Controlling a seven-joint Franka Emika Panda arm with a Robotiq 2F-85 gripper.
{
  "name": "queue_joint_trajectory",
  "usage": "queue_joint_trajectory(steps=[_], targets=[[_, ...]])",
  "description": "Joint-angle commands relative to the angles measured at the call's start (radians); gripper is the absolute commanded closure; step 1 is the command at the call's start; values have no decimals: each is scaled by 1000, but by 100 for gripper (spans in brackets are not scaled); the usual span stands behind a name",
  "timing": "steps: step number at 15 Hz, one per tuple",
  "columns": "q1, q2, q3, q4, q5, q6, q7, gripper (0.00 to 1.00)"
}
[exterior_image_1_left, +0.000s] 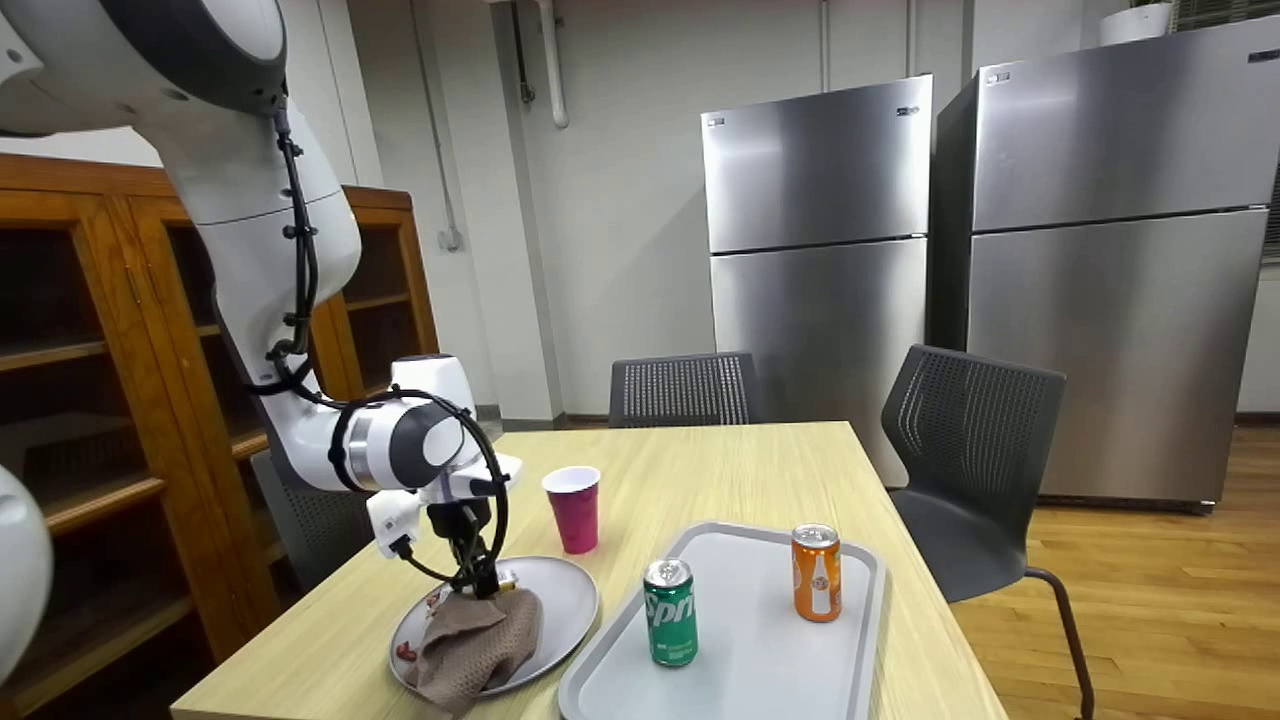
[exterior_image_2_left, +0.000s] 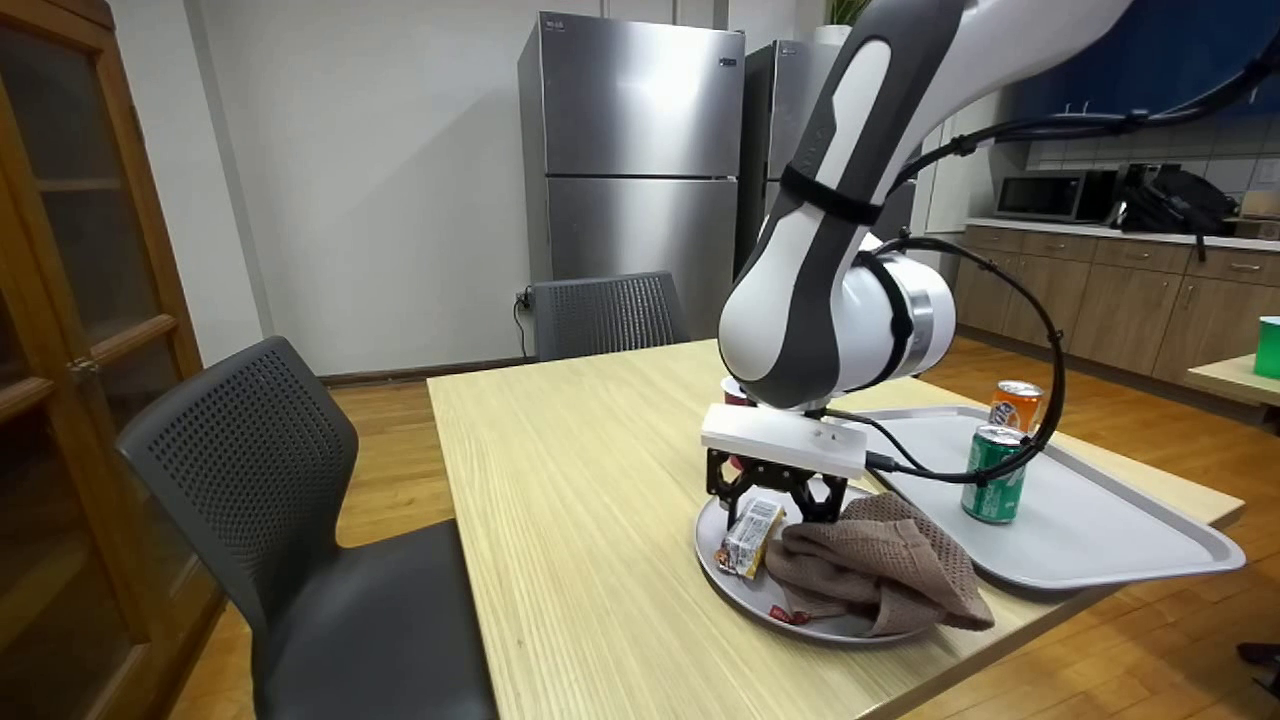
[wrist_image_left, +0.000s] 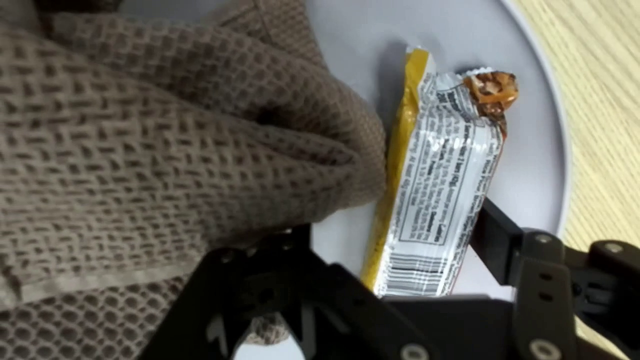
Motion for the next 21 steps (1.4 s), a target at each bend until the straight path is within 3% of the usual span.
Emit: queue_joint_trajectory(steps=[1,5,13,21], targets=[[11,-22,-7,-8,3,-12,17,51],[15,-25,-11,-9,1,-10,20,80],[25,-64,-15,-31,-11,-13,15,81],[106,-116,-24,-11,-65,-24,39,81]])
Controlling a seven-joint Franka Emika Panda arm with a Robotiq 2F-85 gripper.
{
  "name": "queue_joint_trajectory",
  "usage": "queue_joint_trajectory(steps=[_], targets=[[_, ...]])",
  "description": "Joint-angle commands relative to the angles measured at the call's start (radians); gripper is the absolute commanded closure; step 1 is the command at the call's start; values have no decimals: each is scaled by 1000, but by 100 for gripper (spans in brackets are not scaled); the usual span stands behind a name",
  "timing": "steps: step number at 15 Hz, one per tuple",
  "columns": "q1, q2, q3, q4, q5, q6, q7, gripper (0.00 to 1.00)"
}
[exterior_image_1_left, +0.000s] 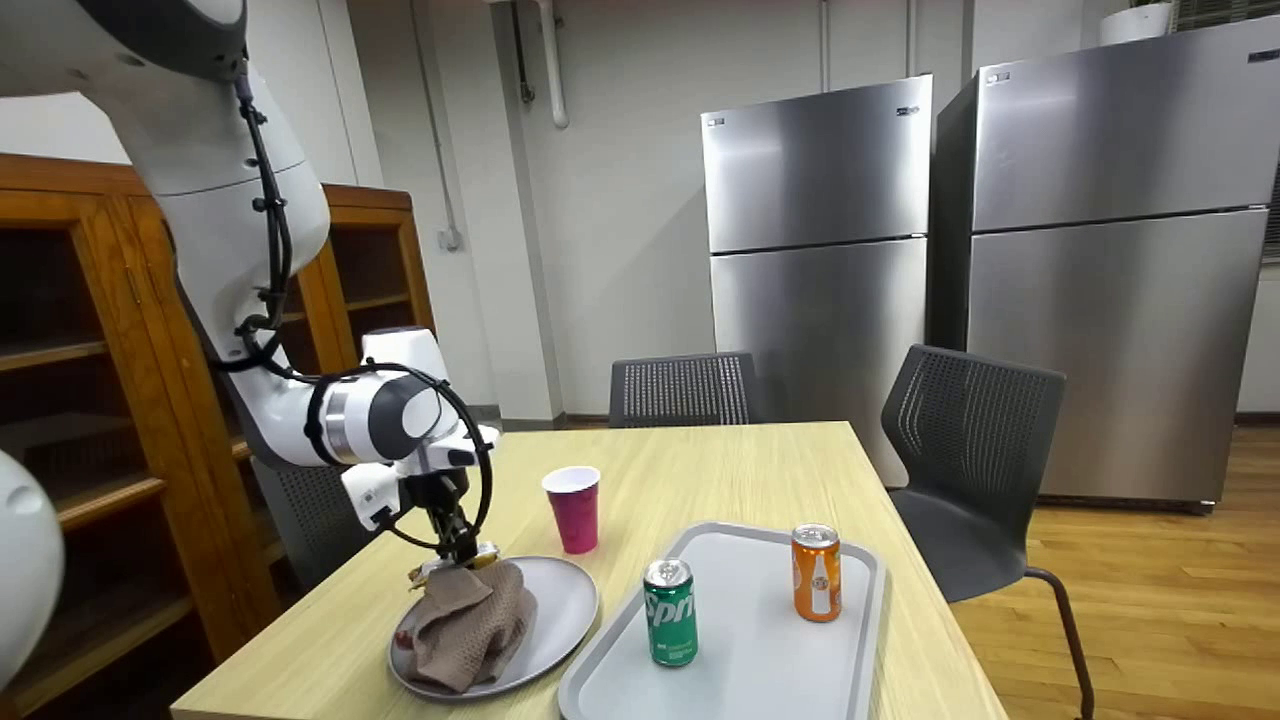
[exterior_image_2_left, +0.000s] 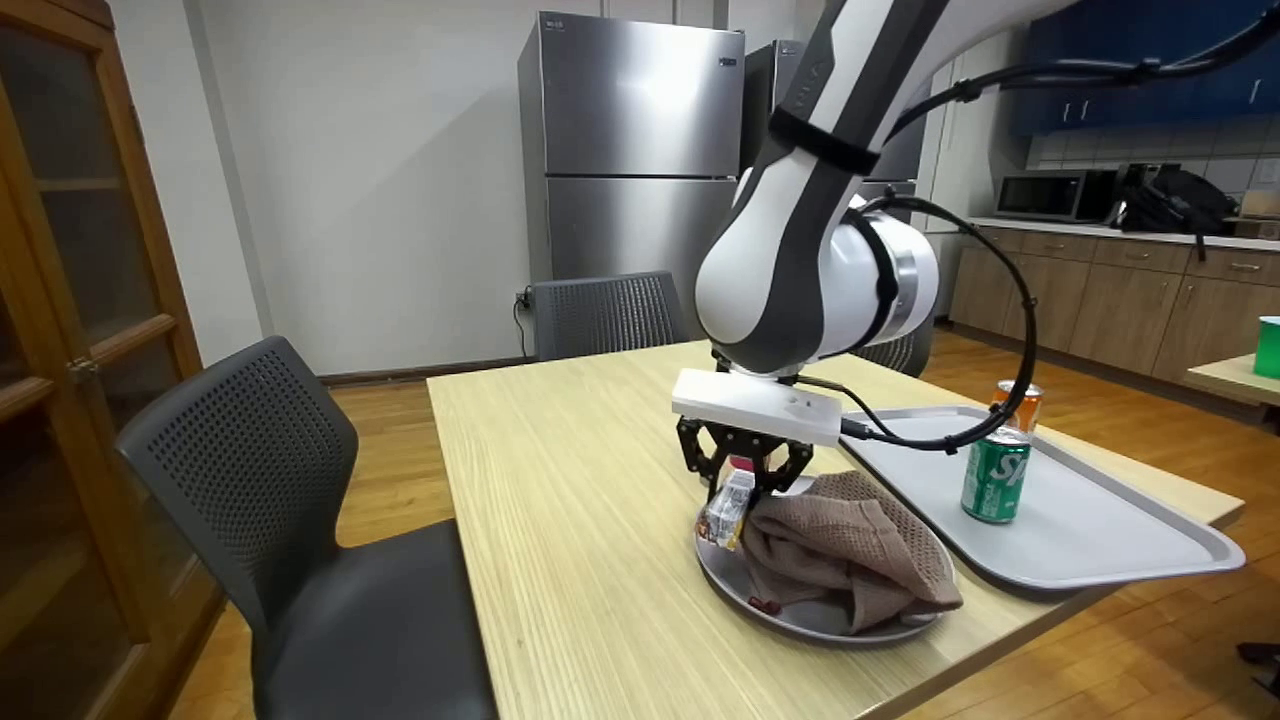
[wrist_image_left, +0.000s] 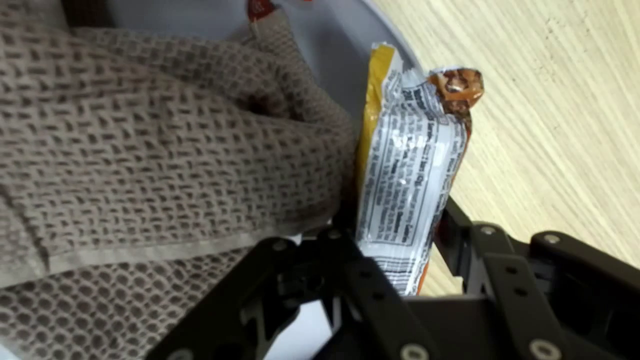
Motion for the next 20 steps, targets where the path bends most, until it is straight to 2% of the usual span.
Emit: queue_joint_trajectory(steps=[1,4,8,20], targets=[[66,-42,-22,0,-53,-27,46,81],[114,-27,-44,22,-94,-32,81,81],[128,-28,-44,23,-120,-35,100,81],[94,-51,-76,-38,-130,-22,81,81]])
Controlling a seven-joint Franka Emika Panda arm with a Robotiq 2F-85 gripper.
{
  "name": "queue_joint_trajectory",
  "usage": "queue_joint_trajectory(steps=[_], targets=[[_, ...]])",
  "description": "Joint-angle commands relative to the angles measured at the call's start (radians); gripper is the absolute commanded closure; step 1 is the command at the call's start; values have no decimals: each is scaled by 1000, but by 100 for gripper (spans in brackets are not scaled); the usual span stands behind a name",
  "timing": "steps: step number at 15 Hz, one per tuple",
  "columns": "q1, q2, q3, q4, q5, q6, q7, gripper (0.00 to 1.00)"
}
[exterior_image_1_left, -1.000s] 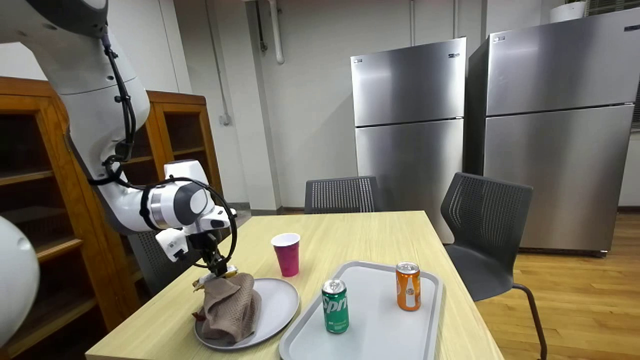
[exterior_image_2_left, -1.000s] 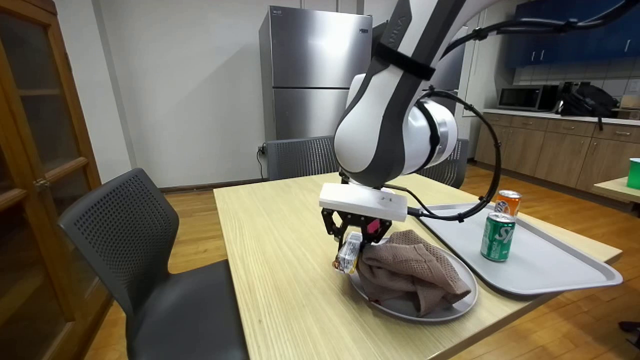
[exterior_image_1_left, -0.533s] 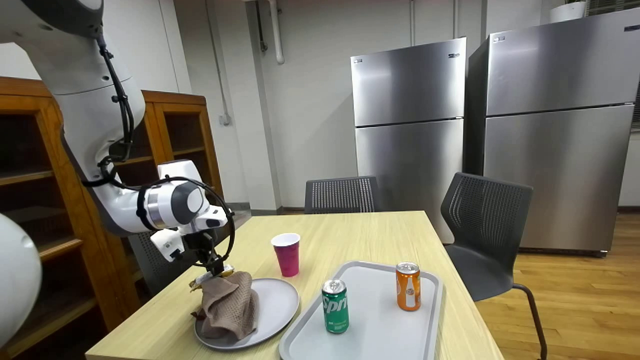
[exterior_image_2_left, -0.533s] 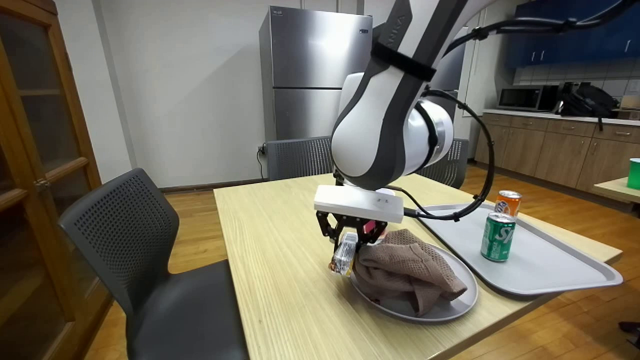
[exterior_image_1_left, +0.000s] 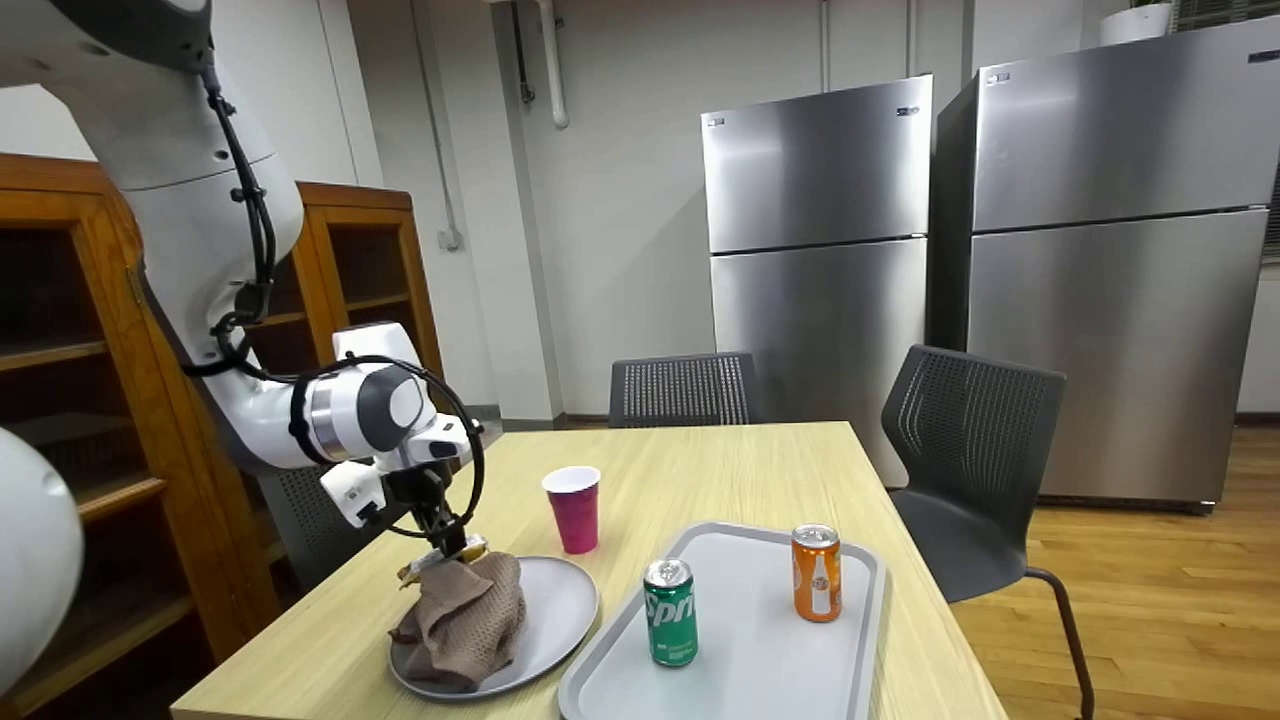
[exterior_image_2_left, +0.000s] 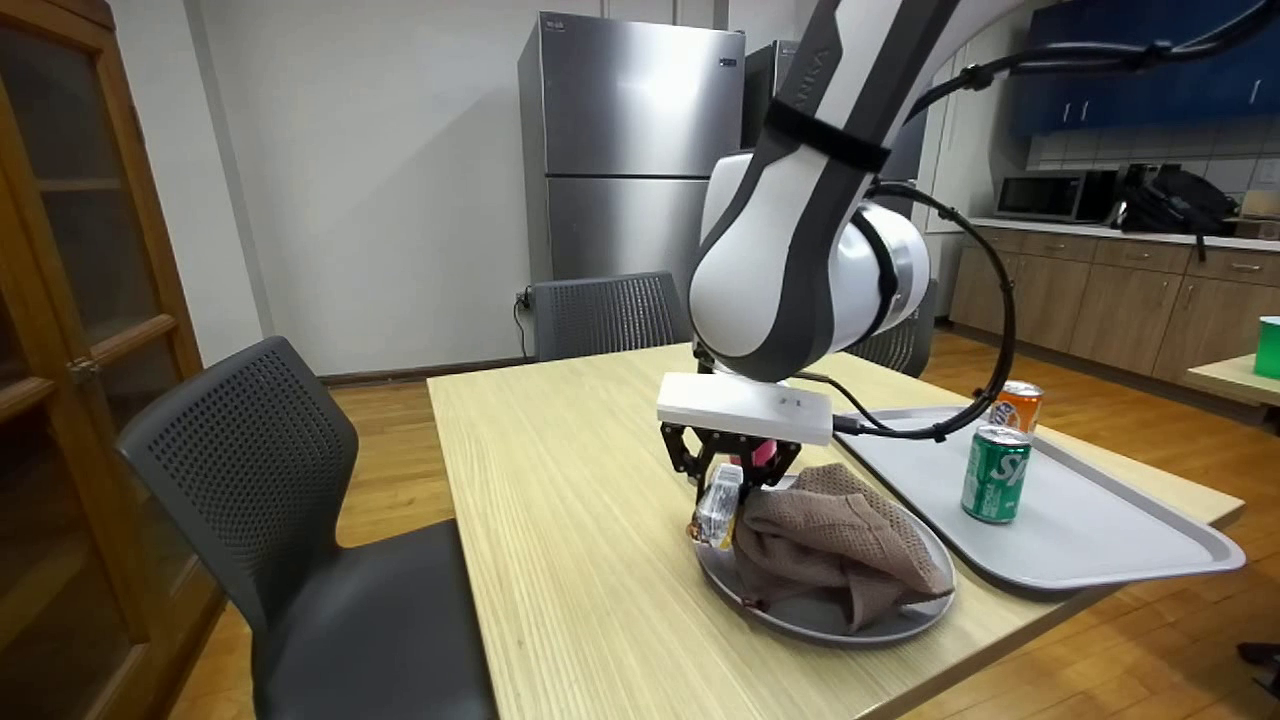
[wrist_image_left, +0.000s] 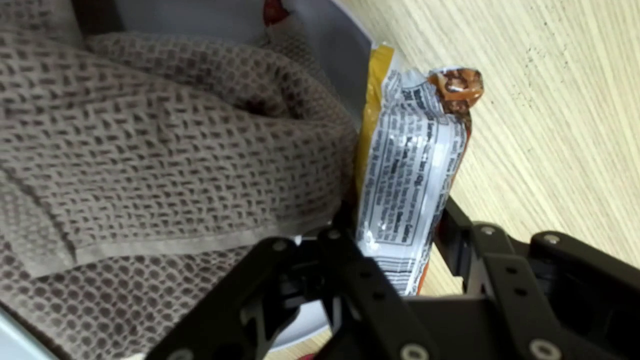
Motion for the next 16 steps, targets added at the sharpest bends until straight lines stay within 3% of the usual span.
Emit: queue_joint_trajectory(steps=[1,10,16], targets=[[-15,-38,-2,-36,-23,-20,17,81],[-44,-44,18,-79,-11,-10,-10,81],[-9,-36,14,-61,-42,-6,-3,81]])
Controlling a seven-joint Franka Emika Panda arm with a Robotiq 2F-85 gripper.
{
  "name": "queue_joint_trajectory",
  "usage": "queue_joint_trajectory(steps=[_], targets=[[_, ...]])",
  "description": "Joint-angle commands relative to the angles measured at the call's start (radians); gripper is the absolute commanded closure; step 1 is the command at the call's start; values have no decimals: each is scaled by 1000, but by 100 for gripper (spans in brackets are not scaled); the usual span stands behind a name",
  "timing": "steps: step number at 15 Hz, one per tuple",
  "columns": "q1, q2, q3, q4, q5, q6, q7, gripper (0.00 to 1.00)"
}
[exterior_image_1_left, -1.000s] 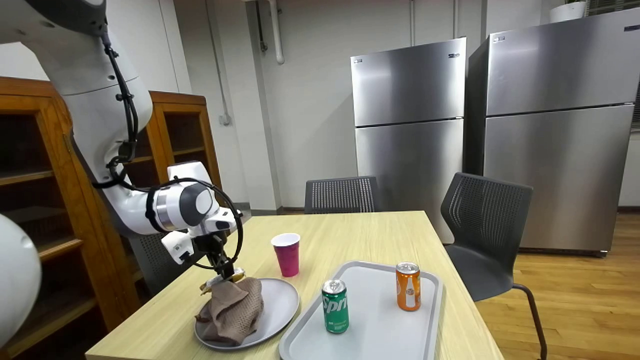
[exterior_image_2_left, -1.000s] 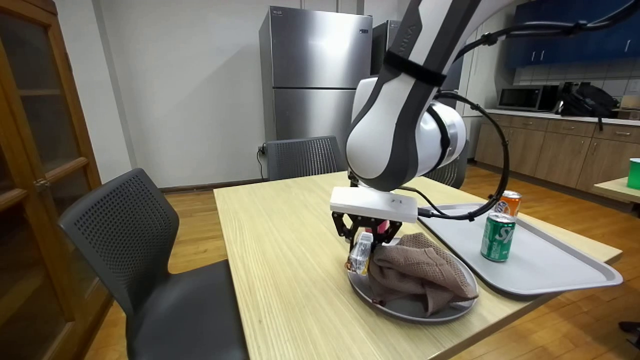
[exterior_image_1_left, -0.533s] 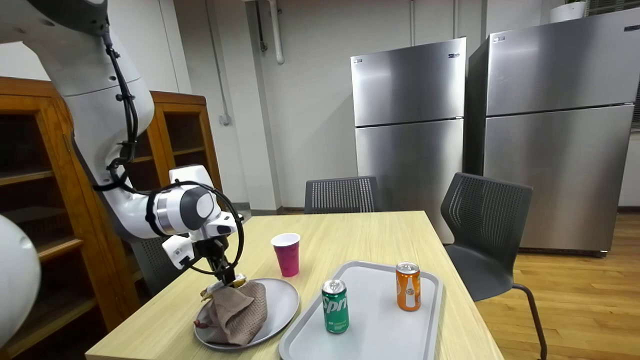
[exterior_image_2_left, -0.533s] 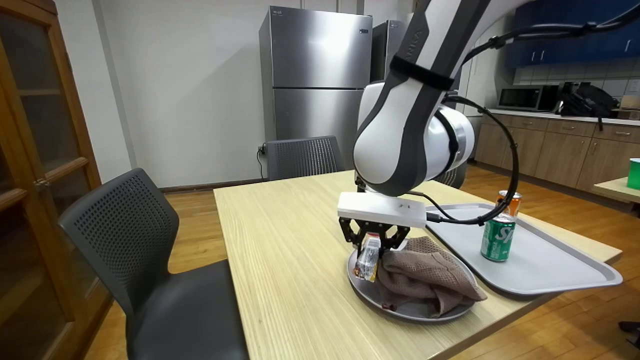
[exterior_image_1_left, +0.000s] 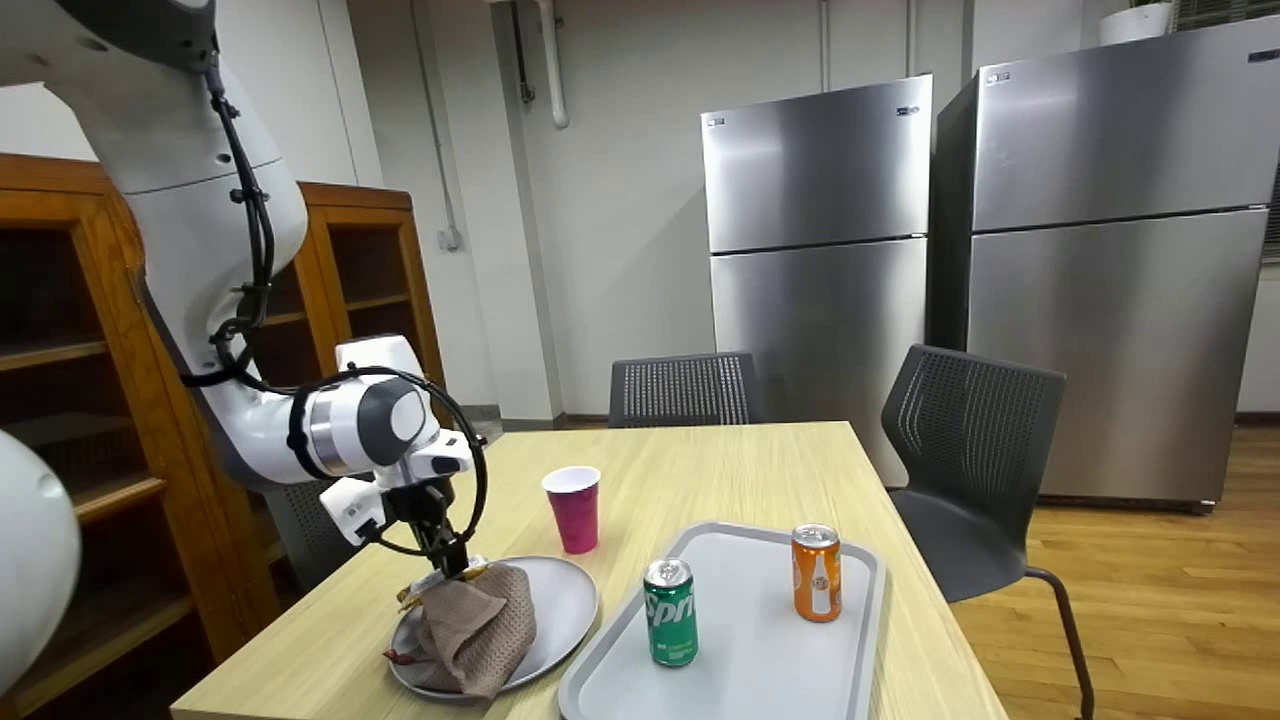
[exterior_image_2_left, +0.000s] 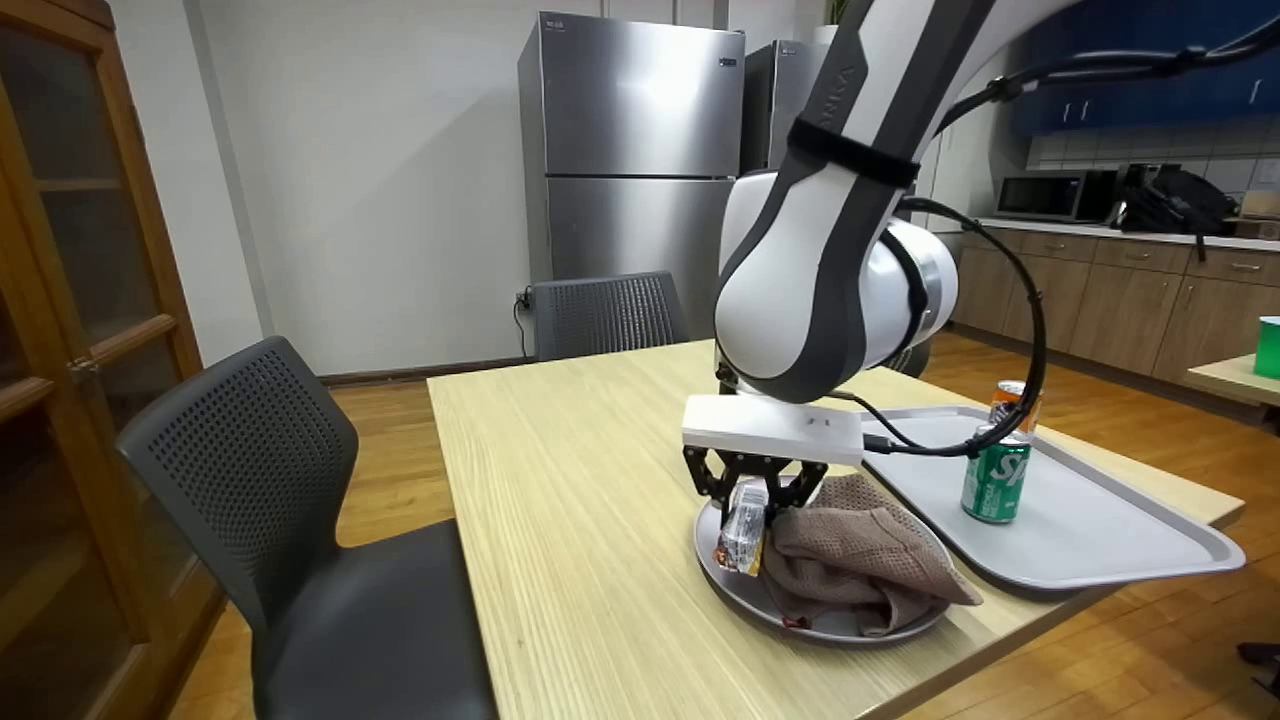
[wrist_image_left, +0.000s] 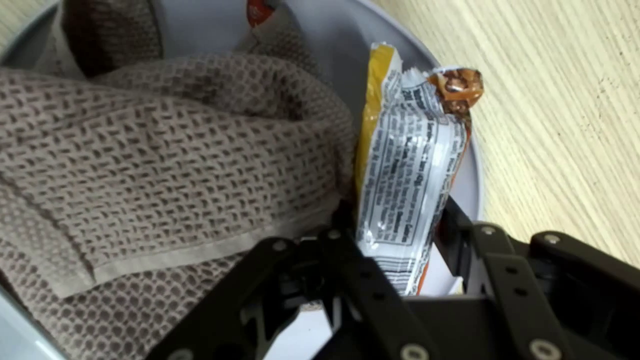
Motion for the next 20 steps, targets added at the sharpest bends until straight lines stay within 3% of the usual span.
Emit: queue_joint_trajectory(steps=[1,4,13,20], targets=[[9,-27,17,0,-35,-13,-1,81],[-3,2,50,33,-28,-19,-10,81],[88,111,37,146,-64,-30,15,81],[119,175,29,207,-47,-54,7,81]])
